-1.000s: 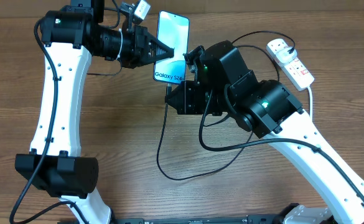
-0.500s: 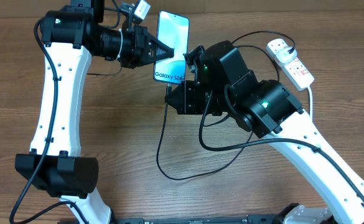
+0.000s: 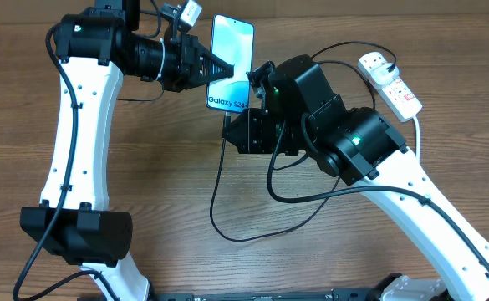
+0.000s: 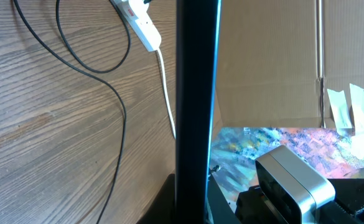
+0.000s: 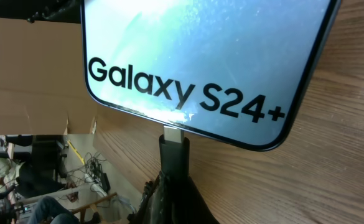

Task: Plug charger to phone and switch on socket
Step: 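Hold the plug pressed into the phone port with both grippers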

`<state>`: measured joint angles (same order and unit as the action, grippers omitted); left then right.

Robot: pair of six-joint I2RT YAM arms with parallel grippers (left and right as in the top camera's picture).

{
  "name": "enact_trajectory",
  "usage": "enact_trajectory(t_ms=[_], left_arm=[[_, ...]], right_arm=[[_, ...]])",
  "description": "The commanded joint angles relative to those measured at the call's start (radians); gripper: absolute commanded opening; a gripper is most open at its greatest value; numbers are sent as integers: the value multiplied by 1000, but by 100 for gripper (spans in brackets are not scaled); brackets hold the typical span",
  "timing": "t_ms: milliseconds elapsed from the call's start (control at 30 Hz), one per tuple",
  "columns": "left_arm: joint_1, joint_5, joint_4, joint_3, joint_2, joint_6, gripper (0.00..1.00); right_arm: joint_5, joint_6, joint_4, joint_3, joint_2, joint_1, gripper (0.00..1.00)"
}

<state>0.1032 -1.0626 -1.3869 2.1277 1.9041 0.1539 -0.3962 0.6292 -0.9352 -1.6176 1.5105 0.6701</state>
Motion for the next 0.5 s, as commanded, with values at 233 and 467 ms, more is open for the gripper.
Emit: enact_trajectory(t_ms=[233,467], left_arm=[[-2,-57,3,35,-15,-11,4],[-2,-57,4,35,-15,-11,4]], right_arm=[[8,11,6,-13,5,2,4],[-6,18,6,-13,5,2,4]])
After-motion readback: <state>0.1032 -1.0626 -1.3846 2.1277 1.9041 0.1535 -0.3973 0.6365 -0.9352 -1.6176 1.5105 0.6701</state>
